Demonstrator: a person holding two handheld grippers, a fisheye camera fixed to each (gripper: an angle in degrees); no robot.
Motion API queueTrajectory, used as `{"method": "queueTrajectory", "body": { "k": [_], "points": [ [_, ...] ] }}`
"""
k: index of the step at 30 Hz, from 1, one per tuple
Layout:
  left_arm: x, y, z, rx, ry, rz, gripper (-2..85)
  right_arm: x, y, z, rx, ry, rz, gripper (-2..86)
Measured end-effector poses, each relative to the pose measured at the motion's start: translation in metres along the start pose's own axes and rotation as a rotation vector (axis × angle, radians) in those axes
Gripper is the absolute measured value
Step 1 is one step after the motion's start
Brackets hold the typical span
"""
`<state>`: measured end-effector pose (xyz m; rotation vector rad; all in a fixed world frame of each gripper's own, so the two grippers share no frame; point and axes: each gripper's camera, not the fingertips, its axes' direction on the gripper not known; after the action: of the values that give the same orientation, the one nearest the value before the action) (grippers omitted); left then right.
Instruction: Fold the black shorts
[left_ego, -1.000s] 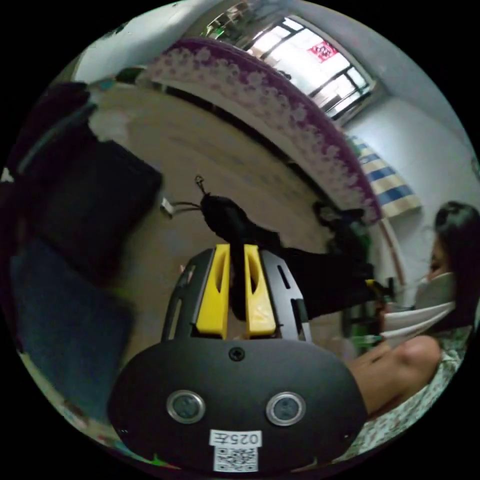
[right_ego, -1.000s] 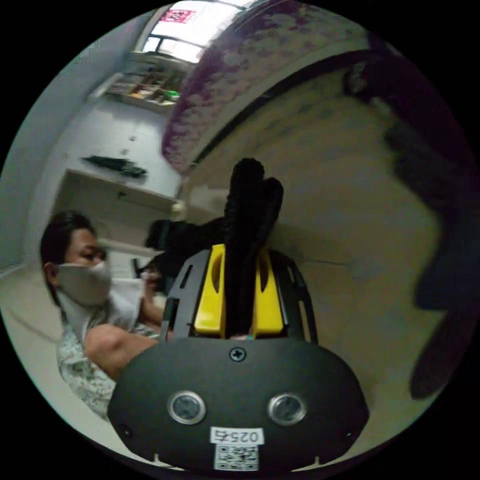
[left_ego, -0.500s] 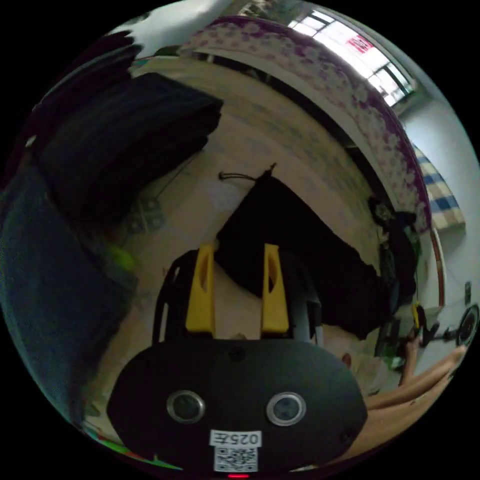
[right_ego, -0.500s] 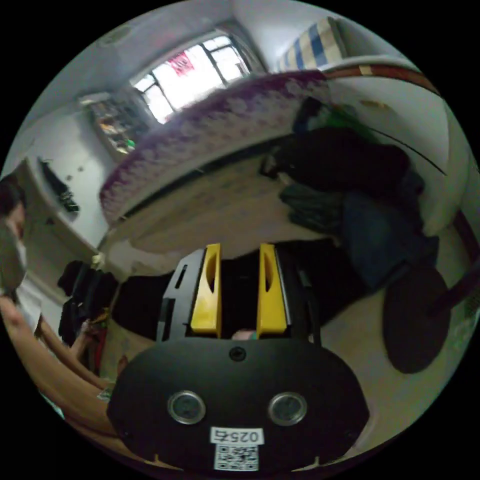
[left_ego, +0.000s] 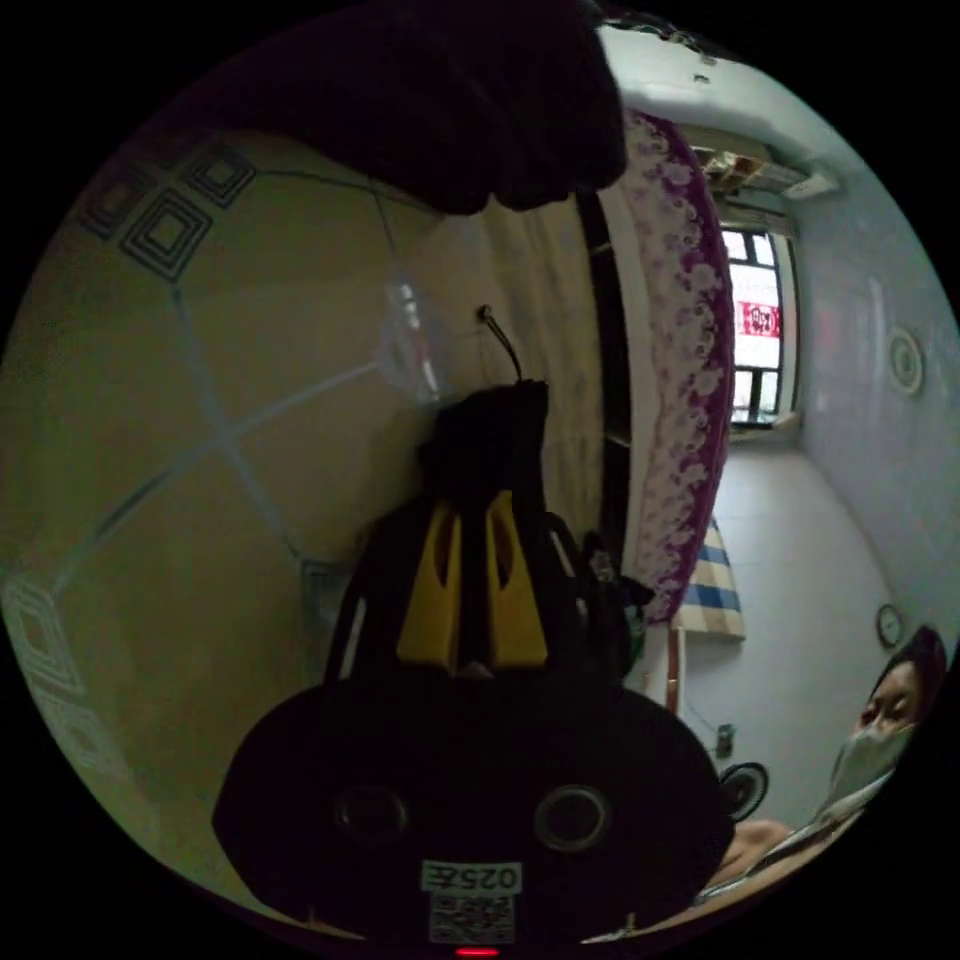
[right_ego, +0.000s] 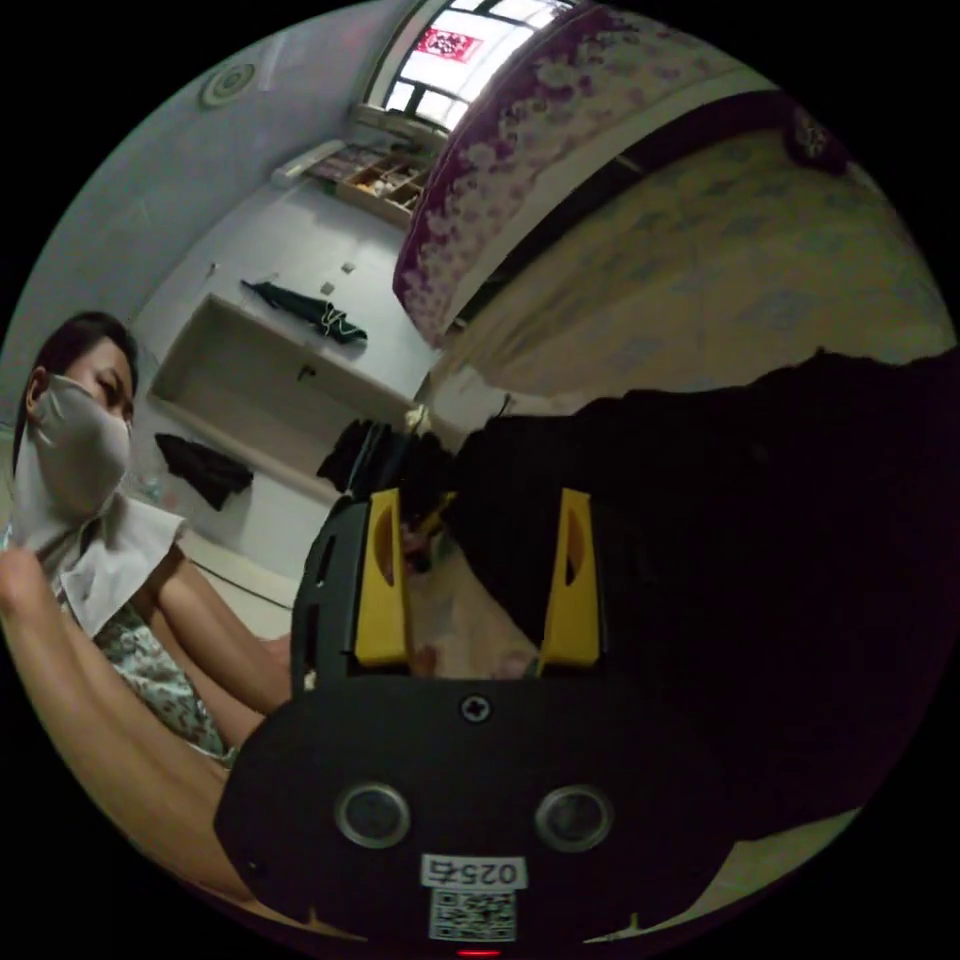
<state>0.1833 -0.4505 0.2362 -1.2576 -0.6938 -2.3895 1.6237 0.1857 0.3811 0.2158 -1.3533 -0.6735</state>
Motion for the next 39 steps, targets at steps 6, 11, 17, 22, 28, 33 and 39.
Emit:
{"method": "queueTrajectory", "body": {
  "k": [6, 11, 17, 22, 28, 33, 39],
  "points": [
    [0.068, 0.037, -0.052, 0.126, -0.228, 0.335, -1.2, 0.011, -0.005, 0.0, -0.108, -0.139, 0.072, 20.9],
    [0.209, 0.13, -0.096, 0.209, -0.129, 0.875, -1.0, 0.029, 0.005, -0.037, -0.042, -0.173, 0.168, 21.1],
    [0.252, 0.291, 0.055, -0.226, 0.318, 0.901, -0.4, 0.055, 0.009, -0.101, 0.164, -0.146, 0.263, 21.5],
    [0.193, 0.473, 0.271, -0.902, -0.005, 1.114, 1.6, 0.09, 0.009, -0.139, 0.181, -0.004, 0.351, 21.8],
    [0.157, 0.546, 0.244, -0.946, 0.01, 1.247, -0.6, 0.119, 0.001, -0.138, 0.036, 0.062, 0.42, 20.8],
    [0.152, 0.504, 0.183, -0.682, -0.074, 1.26, -0.7, 0.103, -0.015, -0.118, -0.061, 0.156, 0.369, 21.8],
    [0.087, 0.438, 0.159, -0.516, -0.356, 1.071, -0.6, 0.084, -0.026, -0.079, -0.135, 0.224, 0.336, 21.8]
  ]
}}
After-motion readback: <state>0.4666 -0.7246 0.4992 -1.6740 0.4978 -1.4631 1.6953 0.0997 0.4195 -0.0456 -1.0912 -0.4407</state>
